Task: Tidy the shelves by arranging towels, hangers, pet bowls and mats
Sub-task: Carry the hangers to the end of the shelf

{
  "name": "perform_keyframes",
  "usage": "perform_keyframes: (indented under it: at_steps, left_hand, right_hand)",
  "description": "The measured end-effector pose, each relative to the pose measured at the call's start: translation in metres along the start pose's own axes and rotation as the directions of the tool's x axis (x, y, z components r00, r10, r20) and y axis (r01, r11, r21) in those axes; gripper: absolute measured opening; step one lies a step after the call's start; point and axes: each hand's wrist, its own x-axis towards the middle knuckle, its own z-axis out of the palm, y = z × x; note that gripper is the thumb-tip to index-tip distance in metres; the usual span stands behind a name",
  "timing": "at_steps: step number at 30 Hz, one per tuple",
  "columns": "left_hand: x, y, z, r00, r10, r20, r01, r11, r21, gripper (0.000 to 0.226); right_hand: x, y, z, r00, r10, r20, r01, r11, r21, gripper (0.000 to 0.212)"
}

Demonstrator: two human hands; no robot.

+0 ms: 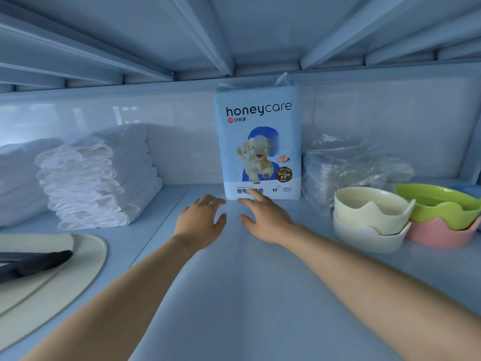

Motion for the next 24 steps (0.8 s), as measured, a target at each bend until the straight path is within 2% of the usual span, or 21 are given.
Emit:
perform_keyframes:
  at_steps: [5,12,17,24]
  left_hand:
    - [-0.027,-0.011,-0.019,1.0,0.023,0.014,-0.022,0.999,-0.038,0.036]
    - [-0.06,-0.049,-0.05,0.997,-0.005,0.08,0.004,1.0,0.011,0.036]
    - [-0.082,-0.093,-0.078,0.995,-0.069,0.072,0.07,0.997,-0.009,0.034]
    - [-0.123,-0.168,-0.119,0.978,-0.194,0.078,0.187,0.979,0.088,0.031]
  right_hand:
    - [-0.004,-0.028,0.007,0.994,-0.106,-0.006,0.106,0.993,0.043,0.047]
    - [-0.007,-0.081,0.021,0.977,-0.212,-0.001,0.211,0.973,0.097,0.043]
    - [0.0,-0.128,0.033,0.964,-0.265,0.016,0.26,0.956,0.133,0.043]
    - [0.019,-0.209,0.06,0.936,-0.347,0.061,0.333,0.928,0.167,0.043]
